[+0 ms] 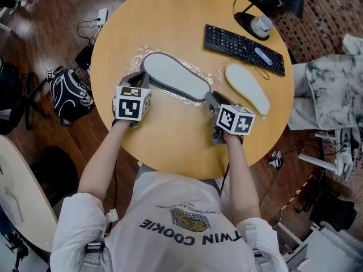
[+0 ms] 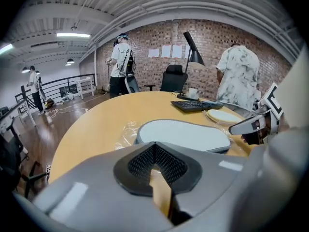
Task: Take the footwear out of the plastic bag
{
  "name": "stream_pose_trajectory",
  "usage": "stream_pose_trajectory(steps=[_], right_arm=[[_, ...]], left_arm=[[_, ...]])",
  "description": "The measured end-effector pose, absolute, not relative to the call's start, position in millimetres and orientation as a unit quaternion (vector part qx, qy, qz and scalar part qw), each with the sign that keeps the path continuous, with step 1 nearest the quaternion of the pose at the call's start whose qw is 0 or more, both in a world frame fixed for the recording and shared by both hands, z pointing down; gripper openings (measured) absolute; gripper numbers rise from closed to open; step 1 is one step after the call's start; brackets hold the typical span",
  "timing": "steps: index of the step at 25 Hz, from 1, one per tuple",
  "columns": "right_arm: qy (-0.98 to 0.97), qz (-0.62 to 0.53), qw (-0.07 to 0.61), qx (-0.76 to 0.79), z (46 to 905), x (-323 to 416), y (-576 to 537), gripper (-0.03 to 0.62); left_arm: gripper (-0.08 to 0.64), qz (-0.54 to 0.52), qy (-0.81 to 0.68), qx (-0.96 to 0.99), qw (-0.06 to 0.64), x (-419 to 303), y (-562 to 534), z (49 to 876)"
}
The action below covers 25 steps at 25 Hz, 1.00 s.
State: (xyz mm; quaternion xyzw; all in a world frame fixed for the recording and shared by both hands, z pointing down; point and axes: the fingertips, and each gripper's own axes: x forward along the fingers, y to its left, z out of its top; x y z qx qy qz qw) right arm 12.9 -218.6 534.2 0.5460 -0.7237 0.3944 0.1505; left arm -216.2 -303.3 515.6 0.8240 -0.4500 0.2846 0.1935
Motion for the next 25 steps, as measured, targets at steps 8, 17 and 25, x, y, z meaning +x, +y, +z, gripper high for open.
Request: stream_pose_trajectory(steps=[8, 17, 25], right_arm=[[-0.753, 0.349, 0.159, 0.535, 506.3, 10.0, -203.3, 0.104], [-0.815, 0.283, 0.171, 0.477, 477.0, 23.4, -162.6, 0.104], [-0.871, 0.247, 0.161, 0.394, 468.7, 59.4, -100.4, 0.104]], left_arm=[[0.005, 0.242, -0.441, 0.841, 0.201, -181.1, -259.3, 488.4], [0.005, 0.196, -0.471, 0.835, 0.206, -120.5, -186.4, 458.4], [0.005, 0.185, -0.527, 0.802, 0.212, -42.8, -101.3, 462.2]])
